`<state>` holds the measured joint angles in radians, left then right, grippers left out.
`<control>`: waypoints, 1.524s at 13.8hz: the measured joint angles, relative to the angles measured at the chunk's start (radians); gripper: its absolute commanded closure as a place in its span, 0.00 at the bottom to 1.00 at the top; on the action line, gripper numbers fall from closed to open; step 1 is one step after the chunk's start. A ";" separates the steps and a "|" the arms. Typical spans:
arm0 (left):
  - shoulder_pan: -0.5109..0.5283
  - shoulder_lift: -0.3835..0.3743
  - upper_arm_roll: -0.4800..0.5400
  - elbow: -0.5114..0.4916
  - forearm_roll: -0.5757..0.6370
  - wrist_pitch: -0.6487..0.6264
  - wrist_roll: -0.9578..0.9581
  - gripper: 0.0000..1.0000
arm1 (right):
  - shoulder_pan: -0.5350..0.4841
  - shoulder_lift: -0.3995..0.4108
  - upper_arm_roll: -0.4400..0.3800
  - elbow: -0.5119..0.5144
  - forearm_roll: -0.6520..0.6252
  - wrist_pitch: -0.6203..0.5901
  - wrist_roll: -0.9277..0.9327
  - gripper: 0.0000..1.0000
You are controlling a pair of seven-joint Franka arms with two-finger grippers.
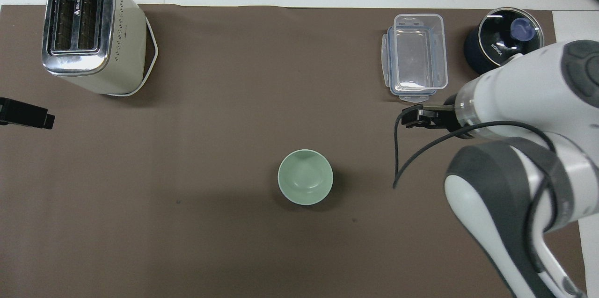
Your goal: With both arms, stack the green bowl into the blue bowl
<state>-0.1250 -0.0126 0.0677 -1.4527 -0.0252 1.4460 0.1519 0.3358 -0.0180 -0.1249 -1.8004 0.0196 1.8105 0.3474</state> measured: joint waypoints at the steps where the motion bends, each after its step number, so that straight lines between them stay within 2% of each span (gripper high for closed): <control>1: 0.000 0.000 0.000 0.000 0.000 0.000 0.000 0.00 | -0.028 -0.024 -0.001 0.006 -0.001 -0.041 -0.016 0.00; 5: 0.000 0.000 0.000 0.000 0.000 0.000 0.000 0.00 | -0.160 -0.112 -0.004 0.008 -0.001 -0.167 -0.121 0.00; 9: 0.000 0.000 0.000 0.000 0.000 0.000 0.000 0.00 | -0.281 -0.130 -0.023 0.012 -0.001 -0.179 -0.262 0.00; 12: 0.000 0.000 0.000 0.000 0.000 0.000 0.000 0.00 | -0.293 -0.123 -0.032 0.085 -0.001 -0.186 -0.278 0.00; 15: 0.000 0.000 0.000 0.000 0.000 0.000 0.000 0.00 | -0.281 -0.080 -0.022 0.199 -0.001 -0.278 -0.278 0.00; 21: 0.000 0.000 0.000 0.000 0.000 0.000 0.000 0.00 | -0.273 -0.064 -0.012 0.215 -0.020 -0.276 -0.304 0.00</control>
<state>-0.1250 -0.0126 0.0677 -1.4527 -0.0252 1.4459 0.1519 0.0630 -0.0817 -0.1373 -1.5856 -0.0002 1.5341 0.0430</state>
